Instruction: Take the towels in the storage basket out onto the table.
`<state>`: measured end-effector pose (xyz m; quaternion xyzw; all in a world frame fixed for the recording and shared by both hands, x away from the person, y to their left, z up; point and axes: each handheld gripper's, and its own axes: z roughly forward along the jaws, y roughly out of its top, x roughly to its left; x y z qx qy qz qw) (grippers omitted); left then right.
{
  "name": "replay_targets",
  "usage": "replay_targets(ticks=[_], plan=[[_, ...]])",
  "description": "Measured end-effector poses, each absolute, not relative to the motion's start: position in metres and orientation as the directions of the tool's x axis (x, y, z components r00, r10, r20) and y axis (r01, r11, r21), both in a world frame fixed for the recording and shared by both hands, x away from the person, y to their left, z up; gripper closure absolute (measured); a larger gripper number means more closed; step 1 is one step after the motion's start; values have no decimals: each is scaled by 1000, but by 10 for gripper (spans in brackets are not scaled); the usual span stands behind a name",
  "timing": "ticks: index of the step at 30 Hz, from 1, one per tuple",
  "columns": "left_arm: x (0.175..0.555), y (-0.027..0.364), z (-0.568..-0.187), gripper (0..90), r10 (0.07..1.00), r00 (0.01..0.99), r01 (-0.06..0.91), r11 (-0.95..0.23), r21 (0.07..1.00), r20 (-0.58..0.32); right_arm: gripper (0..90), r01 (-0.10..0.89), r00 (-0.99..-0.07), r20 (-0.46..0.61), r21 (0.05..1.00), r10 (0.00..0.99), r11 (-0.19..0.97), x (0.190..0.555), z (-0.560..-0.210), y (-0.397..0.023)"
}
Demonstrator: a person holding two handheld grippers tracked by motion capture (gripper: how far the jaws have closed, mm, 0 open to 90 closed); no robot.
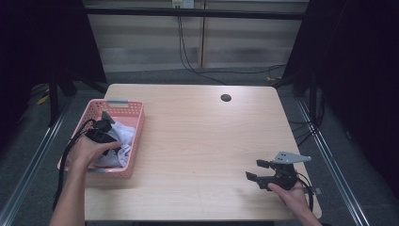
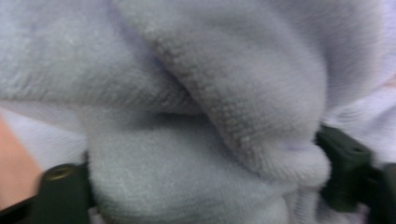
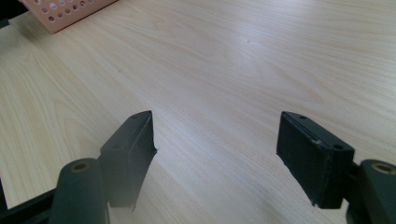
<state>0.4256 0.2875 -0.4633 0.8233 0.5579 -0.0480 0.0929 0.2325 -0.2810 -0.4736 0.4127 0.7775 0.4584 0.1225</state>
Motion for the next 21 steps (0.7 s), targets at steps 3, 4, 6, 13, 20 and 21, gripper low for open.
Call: replay_targets(ticks=[3,4,6,13,20,21], plan=[[425,286,-461,368,900,393,919,-379,106,-191,329,523,-641,188,816,744,244,229,-472,-279],[425,286,-461,398,898,397,918,-382,109,-189,329,521,-645,187,817,741,248,228,-472,-278],[423,285,-461,449,896,401,915,-382,129,-192,325,517,-647,181,818,741,251,227,-471,-278],[422,287,-458,516,880,435,899,-411,153,-192,315,521,-636,185,820,749,239,228,-471,-279],[415,299,-451,545,868,448,887,-399,233,-215,312,527,-624,190,818,758,230,231,-472,-280],[414,301,-449,546,873,437,890,-385,243,-216,312,527,-624,190,819,758,229,231,-472,-279]])
